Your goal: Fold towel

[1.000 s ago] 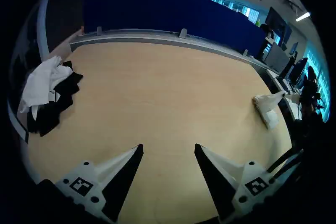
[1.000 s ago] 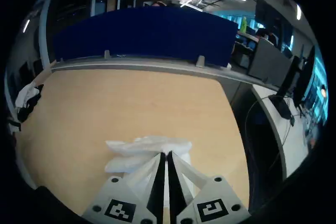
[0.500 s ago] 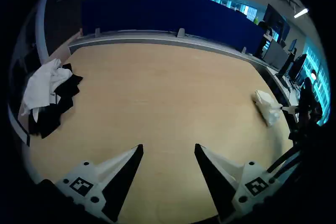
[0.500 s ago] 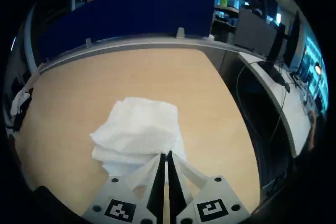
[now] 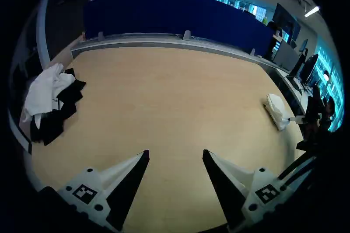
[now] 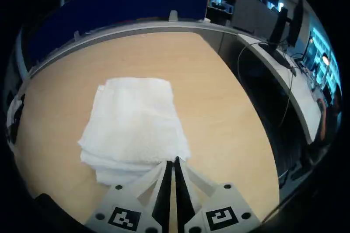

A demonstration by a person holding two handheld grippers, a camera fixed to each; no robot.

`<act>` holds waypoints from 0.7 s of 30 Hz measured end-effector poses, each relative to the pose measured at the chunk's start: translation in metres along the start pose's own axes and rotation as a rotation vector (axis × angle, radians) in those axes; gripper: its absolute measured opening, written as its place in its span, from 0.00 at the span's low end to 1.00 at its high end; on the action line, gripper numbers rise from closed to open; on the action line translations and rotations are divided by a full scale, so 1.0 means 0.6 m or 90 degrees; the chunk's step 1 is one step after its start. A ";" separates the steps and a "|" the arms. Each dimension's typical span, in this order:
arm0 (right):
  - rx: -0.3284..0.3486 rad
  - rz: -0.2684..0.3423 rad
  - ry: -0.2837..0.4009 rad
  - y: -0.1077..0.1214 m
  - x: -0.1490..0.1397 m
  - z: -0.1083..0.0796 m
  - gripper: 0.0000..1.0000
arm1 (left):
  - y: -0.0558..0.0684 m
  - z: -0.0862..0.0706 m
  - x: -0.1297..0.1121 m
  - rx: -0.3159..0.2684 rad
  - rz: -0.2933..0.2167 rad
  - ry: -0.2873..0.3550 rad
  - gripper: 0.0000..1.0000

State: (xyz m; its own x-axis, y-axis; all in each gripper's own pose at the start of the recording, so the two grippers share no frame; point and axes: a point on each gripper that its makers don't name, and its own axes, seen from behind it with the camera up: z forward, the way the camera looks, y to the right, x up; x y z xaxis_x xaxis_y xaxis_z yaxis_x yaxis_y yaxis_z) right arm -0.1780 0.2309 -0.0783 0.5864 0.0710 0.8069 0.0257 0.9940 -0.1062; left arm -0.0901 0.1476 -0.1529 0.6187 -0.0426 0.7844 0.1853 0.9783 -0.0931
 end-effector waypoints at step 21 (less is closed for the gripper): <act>-0.009 -0.014 0.037 0.007 0.002 -0.042 0.83 | 0.006 -0.001 0.008 -0.010 0.002 0.008 0.90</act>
State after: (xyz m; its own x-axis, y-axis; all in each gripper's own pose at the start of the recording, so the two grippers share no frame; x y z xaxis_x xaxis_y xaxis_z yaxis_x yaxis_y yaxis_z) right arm -0.1567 0.2332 -0.0923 0.6313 0.0440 0.7743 0.0499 0.9940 -0.0972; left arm -0.0859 0.1510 -0.1496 0.6288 -0.0427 0.7764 0.1958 0.9750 -0.1049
